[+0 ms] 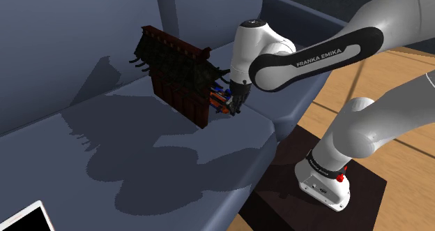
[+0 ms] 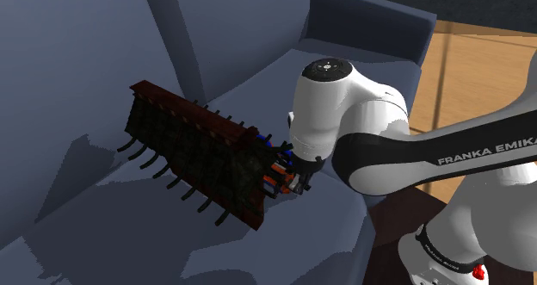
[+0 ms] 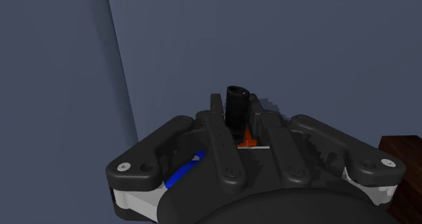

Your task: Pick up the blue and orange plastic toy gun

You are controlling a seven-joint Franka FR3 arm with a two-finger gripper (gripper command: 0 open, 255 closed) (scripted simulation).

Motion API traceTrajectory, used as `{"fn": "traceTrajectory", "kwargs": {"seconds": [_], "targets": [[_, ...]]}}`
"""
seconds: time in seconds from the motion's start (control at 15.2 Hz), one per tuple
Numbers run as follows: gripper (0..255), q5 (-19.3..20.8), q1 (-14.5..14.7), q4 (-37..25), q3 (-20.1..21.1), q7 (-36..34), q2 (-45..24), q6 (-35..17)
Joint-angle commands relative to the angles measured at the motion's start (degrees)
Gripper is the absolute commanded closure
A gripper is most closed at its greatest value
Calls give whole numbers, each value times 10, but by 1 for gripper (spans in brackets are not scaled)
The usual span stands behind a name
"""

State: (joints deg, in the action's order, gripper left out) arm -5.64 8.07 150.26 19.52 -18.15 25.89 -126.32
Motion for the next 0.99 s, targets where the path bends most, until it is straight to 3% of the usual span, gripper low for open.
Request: {"fn": "traceTrajectory", "kwargs": {"seconds": [0.0,0.13,0.92], "targets": [[255,3,-3,5,-2,1,-5,-3],[255,3,-3,9,-2,0,-4,-7],[255,0,1,-53,-15,9,42,101]]}}
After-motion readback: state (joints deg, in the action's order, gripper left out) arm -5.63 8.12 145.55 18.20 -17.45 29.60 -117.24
